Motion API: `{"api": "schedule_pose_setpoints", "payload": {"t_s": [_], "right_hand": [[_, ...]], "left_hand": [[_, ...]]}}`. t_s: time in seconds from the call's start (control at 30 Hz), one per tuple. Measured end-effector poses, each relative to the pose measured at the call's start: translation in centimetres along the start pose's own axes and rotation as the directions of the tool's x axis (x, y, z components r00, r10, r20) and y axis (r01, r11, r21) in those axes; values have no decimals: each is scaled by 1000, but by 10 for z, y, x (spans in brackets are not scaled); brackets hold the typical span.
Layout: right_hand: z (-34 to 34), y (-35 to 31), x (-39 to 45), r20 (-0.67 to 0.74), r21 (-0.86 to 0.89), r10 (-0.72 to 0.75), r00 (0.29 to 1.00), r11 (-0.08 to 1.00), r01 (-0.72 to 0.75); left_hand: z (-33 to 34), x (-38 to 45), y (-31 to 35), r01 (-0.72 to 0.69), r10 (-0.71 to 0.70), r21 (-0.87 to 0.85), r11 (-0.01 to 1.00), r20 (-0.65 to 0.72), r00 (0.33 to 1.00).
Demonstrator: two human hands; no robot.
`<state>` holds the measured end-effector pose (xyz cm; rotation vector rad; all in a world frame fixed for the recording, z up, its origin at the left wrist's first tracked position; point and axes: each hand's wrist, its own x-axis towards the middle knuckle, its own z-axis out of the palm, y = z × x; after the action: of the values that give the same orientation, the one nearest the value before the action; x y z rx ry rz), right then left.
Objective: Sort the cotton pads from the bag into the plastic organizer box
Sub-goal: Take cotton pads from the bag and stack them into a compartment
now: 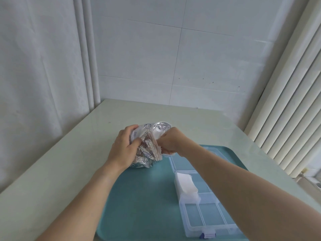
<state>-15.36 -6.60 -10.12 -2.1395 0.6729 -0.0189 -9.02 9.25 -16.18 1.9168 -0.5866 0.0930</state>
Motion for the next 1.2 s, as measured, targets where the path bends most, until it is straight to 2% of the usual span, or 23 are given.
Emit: {"api": "schedule_pose_setpoints", "payload": {"t_s": [0.23,0.37,0.63,0.87,0.97,1.1,1.2], "right_hand": [[-8,6,1,-68,6,-93,993,996,93],[-24,8,-7,-29,216,-60,998,974,65],[-39,18,-17,-133,463,22,991,885,42],[-54,39,-30,-153,562,89,984,827,13],[-55,49,-36,-114,602,132,985,798,-38],[-57,59,-40,-92,636,165,982,769,-70],[-64,67,-43,-92,658,167,982,750,-66]], "left_hand": [[-1,1,-1,-4,4,-19,1000,-19,1000],[-2,1,-1,-3,3,-17,1000,-32,999],[-3,-3,6,-35,47,147,988,-77,996],[1,-9,14,-118,154,269,956,-116,981],[5,-19,26,-244,293,263,933,-169,941],[11,-30,46,-490,529,211,846,-222,819],[13,-38,59,-581,603,165,797,-276,748]]}}
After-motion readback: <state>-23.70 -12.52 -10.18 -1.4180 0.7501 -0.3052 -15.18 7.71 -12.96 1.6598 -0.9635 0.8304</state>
